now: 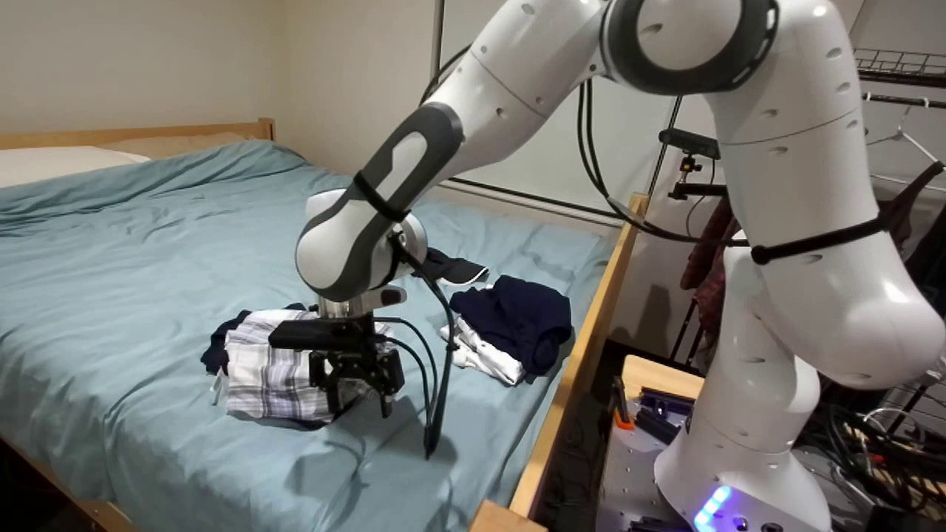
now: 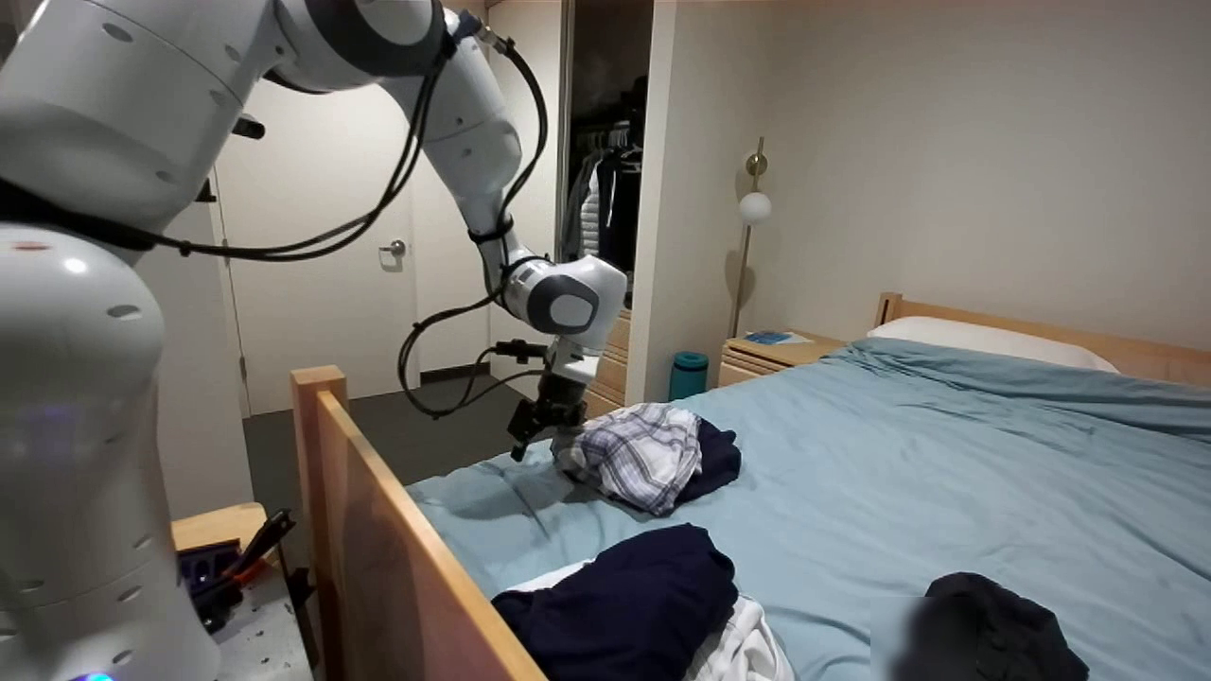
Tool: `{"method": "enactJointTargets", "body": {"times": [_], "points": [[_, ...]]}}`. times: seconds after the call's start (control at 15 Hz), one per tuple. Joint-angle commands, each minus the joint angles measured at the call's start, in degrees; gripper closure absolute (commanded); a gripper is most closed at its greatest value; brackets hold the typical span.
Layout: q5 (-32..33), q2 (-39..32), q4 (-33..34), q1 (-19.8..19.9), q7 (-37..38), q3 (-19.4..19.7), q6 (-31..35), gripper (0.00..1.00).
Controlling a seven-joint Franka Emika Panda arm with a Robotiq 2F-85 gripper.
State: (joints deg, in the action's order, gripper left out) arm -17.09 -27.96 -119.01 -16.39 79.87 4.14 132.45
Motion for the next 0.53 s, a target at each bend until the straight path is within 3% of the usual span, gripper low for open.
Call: {"method": "enactJointTargets", "body": {"times": [0.0, 0.2, 0.27, 0.47], "points": [[12.20, 9.00, -6.87, -3.28, 10.80, 0.90, -3.00, 0.00], [19.44, 12.20, -8.03, -3.54, 16.30, -0.84, -3.60, 0.00], [20.97, 12.43, -8.42, -3.11, 17.92, -1.40, -0.96, 0.00], [19.07, 11.93, -9.48, -0.46, 21.25, -2.59, 3.29, 0.00]]}}
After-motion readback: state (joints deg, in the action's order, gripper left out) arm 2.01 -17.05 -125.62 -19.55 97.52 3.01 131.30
